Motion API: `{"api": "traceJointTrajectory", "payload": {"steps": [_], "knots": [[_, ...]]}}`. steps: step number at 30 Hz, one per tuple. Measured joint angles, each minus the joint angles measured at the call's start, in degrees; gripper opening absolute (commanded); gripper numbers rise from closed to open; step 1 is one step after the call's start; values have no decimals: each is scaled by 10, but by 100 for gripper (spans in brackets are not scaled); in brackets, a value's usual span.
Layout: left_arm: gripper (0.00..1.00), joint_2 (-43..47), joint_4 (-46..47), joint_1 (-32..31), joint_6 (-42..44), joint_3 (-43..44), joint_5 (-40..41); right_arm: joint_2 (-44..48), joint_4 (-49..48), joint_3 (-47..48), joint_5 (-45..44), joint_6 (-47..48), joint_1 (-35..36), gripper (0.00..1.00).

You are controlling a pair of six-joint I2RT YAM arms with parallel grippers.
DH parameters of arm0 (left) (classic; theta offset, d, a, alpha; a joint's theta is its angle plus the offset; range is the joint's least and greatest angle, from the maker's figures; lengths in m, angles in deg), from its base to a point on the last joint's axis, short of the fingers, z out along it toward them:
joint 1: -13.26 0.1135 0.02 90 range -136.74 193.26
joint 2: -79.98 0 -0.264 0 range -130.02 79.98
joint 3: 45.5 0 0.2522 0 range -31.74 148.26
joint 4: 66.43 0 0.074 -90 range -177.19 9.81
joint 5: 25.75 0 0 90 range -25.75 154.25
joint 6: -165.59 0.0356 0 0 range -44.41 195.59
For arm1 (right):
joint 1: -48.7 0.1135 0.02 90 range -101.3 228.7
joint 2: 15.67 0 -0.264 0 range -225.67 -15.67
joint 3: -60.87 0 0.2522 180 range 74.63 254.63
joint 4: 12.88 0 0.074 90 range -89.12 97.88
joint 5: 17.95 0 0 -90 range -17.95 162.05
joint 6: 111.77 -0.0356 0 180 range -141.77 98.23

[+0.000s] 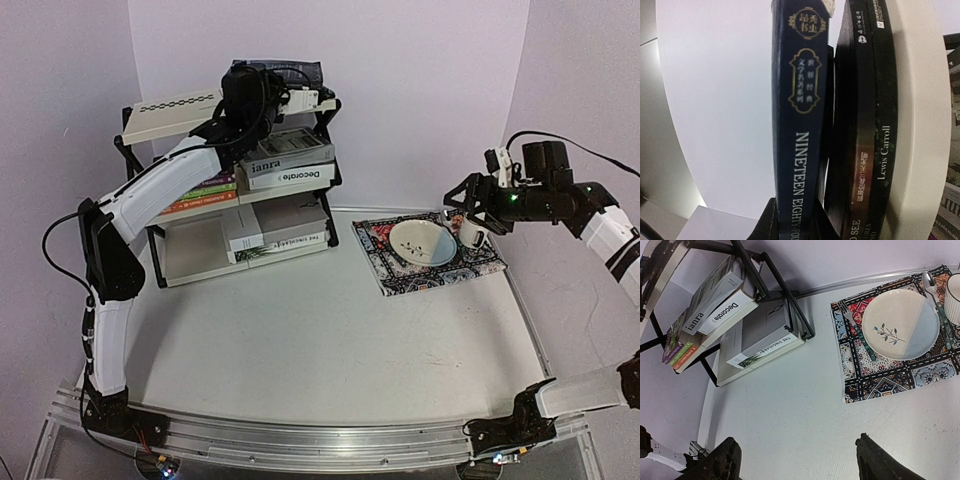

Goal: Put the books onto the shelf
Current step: Place the book in the book pile on the shelf.

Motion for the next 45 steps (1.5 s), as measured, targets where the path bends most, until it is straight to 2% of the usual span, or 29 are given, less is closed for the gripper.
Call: {"api": "traceJointTrajectory", "payload": {"steps": [6, 18, 20, 24, 30, 34, 45], "knots": [[0, -8, -4, -4, -11, 9, 4, -3, -8, -4, 6, -2, 0, 80], [1, -47, 55, -17, -22, 27, 53, -11, -12, -6, 11, -2, 0, 80], [9, -50, 62, -18, -24, 29, 61, -15, -12, -6, 13, -2, 0, 80], [49, -52, 74, -19, -22, 30, 71, -18, -13, -7, 16, -2, 0, 80], [75, -52, 111, -25, -22, 34, 87, -19, -15, -7, 22, -2, 0, 80], [84, -52, 123, -32, -25, 34, 92, -19, -16, -7, 23, -2, 0, 80], [95, -51, 119, -52, -45, 29, 109, -19, -16, -8, 27, -4, 0, 80]]}}
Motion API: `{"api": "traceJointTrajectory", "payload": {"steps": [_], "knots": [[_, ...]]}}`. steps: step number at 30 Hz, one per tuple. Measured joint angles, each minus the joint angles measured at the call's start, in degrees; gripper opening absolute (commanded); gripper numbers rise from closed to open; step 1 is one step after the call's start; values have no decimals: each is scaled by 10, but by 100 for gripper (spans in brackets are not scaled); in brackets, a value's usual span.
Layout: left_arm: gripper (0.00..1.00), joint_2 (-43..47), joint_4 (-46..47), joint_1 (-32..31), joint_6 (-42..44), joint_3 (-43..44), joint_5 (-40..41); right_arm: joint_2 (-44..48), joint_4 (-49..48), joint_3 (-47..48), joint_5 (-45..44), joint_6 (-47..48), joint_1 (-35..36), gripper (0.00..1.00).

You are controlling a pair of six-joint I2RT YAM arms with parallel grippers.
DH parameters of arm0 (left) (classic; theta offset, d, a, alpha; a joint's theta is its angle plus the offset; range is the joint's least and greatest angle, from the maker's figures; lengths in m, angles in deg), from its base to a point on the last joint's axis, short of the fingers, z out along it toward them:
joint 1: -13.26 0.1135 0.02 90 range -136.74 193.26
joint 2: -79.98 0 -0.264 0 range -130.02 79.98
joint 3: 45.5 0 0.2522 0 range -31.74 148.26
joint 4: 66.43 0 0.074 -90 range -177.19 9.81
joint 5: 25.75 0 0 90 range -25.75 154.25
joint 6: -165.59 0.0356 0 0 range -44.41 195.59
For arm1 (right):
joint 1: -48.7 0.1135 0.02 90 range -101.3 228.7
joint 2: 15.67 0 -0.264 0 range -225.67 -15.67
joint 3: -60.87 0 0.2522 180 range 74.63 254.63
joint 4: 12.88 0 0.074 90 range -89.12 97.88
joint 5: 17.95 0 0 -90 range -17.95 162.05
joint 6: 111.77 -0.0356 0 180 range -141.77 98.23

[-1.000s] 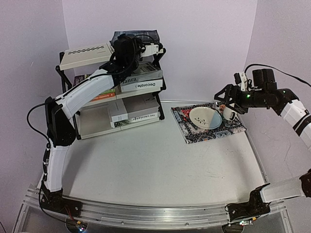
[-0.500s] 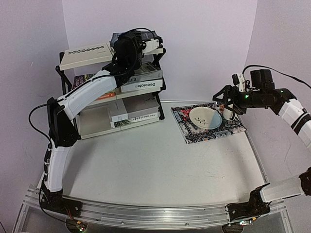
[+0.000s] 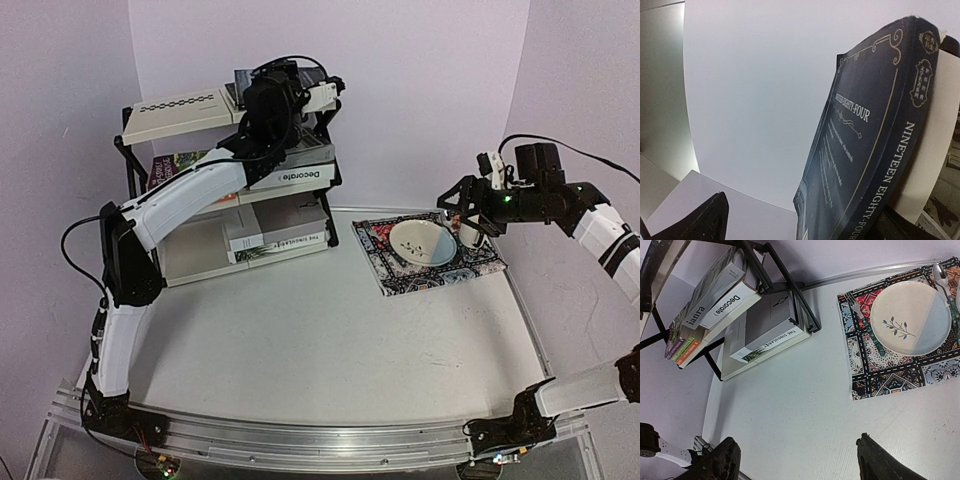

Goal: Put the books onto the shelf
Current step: Place the book in the book pile on the shelf, then adjust the book in the book pile on the shelf.

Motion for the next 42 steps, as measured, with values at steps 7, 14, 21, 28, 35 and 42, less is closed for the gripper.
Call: {"api": "traceJointTrajectory", "payload": {"steps": [7, 14, 21, 28, 35, 42], "knots": [[99, 0, 0, 0, -28, 0, 9, 0, -1, -5, 6, -1, 0, 80], [100, 7, -1, -2, -78, -18, 6, 0, -2, -9, 7, -3, 0, 80], [100, 43, -16, -30, -164, -52, -18, 0, -5, -9, 12, -5, 0, 80], [98, 84, -14, -92, -214, -85, -20, -1, -12, -20, 18, -10, 0, 80], [58, 132, -25, -135, -329, -156, -20, -1, -19, -29, 20, -15, 0, 81], [0, 216, -133, -107, -568, -212, -164, -1, -32, -41, 23, -20, 0, 81]]}}
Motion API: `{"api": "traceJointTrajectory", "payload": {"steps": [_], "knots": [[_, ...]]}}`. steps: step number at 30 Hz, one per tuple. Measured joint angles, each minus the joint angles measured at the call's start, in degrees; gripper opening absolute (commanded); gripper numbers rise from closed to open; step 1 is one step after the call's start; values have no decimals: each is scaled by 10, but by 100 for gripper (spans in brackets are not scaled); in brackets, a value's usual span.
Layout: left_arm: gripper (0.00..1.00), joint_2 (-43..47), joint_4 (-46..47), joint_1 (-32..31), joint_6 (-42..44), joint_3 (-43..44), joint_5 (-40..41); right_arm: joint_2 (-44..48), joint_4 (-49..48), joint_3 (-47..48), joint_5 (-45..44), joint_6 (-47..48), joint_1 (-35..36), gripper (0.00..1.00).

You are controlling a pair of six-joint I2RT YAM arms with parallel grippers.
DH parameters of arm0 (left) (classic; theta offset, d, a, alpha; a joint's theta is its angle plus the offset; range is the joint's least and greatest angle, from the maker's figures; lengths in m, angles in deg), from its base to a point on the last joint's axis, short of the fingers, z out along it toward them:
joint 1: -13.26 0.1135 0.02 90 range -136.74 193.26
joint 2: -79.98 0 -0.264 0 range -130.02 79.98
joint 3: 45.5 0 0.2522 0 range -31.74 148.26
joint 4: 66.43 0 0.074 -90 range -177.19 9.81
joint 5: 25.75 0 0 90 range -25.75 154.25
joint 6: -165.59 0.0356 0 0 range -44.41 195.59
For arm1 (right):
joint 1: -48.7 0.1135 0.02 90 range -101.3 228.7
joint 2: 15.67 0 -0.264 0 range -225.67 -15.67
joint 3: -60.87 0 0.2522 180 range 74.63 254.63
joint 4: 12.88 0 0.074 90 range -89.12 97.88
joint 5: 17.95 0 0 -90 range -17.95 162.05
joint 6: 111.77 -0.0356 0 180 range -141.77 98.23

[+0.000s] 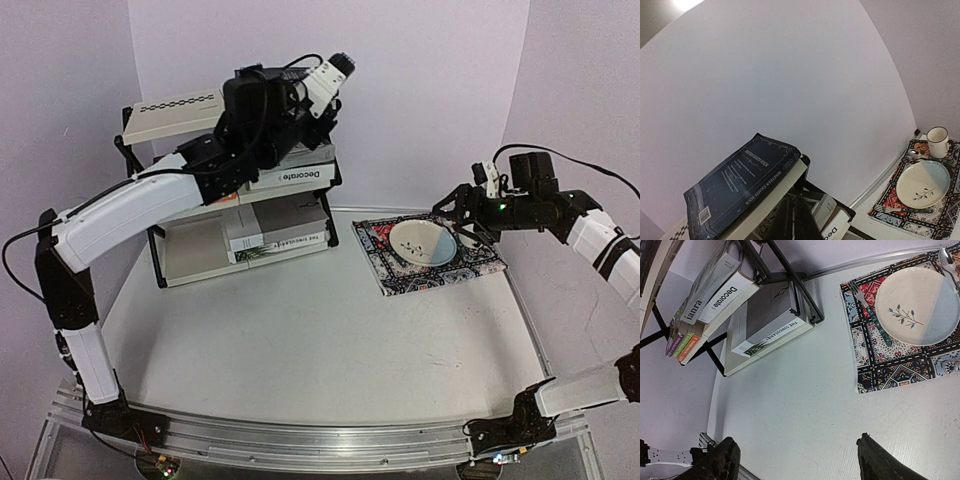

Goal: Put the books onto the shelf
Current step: Adjust the book in the book pile on the shelf.

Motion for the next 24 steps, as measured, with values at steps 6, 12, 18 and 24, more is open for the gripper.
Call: {"api": "traceJointTrajectory", "payload": {"steps": [6, 12, 18, 24], "knots": [[0, 52, -44, 94, -155, 1, -133, 0, -9, -7, 2, -3, 0, 81], [0, 33, -125, 177, -268, 70, -257, 2, -12, -22, 4, -6, 0, 81], [0, 0, -191, 243, -352, 138, -400, 13, -14, -30, 5, -9, 0, 81], [0, -26, -225, 283, -400, 160, -487, 19, -16, -31, 5, -9, 0, 81]]}}
